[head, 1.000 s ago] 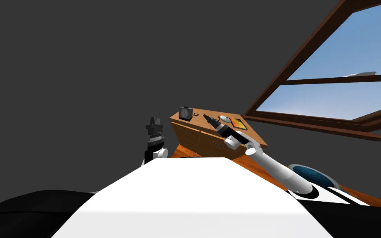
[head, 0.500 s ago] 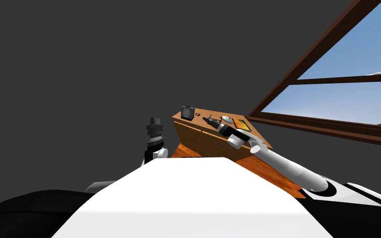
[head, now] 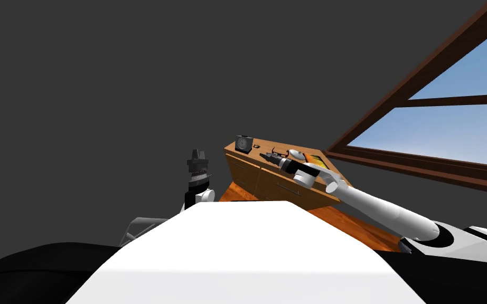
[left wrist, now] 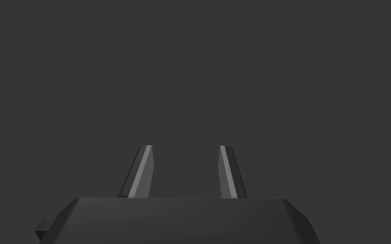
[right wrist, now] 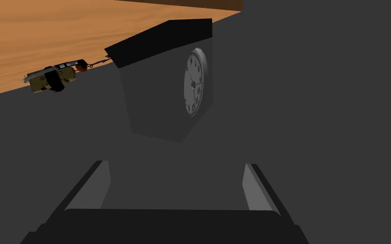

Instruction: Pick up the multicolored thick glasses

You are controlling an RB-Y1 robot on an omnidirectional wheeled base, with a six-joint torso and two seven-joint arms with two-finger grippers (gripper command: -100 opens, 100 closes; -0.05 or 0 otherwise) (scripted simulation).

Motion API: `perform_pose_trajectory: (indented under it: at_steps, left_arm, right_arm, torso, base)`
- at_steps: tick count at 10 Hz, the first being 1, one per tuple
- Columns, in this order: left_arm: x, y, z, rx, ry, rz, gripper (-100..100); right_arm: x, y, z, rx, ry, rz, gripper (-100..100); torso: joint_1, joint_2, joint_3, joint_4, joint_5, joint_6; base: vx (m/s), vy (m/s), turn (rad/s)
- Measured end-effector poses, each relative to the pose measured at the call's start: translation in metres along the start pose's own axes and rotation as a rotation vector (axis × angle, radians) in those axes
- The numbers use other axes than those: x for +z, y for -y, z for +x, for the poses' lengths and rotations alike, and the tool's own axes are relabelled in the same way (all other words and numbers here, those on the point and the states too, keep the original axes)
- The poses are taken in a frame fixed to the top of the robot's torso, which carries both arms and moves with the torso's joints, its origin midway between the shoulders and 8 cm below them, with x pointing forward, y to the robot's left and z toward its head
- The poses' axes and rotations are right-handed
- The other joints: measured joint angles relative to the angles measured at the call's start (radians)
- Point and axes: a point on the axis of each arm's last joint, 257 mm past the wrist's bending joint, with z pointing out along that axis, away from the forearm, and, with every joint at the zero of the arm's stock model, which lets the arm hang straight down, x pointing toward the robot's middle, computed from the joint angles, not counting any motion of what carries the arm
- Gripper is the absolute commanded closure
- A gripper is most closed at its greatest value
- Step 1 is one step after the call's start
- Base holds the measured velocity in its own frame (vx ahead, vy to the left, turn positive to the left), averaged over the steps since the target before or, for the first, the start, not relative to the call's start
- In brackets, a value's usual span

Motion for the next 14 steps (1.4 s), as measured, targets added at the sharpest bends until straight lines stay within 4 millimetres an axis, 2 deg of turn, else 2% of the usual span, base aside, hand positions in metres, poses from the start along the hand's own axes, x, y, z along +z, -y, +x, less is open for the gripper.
perform_pose_trajectory:
  at_steps: [6,7,11,14]
  left_arm:
    - [0.000,0.000,0.000,0.000,0.000,0.000,0]
    - [0.000,0.000,0.000,0.000,0.000,0.000,0]
    - [0.000,0.000,0.000,0.000,0.000,0.000,0]
    - [0.000,0.000,0.000,0.000,0.000,0.000,0]
  right_arm:
    - [-0.013,0.042,0.023,-0.155,-0.174,0.102,-100]
    - [-0.015,0.046,0.022,-0.177,-0.190,0.112,-100]
    - [-0.035,0.079,0.034,-0.276,-0.313,0.188,-100]
    - [-0.050,0.104,0.035,-0.350,-0.398,0.245,-100]
  torso:
    - [0.000,-0.001,0.000,0.000,0.000,0.000]
    - [0.000,-0.001,0.000,0.000,0.000,0.000]
    - [0.001,-0.001,0.000,0.000,0.000,-0.001]
    - [0.001,-0.001,-0.001,0.000,0.000,-0.001]
  base:
    - [-0.004,0.003,0.119]
    - [0.000,0.010,0.202]
    - [0.001,0.005,0.113]
    - [0.004,0.005,0.119]
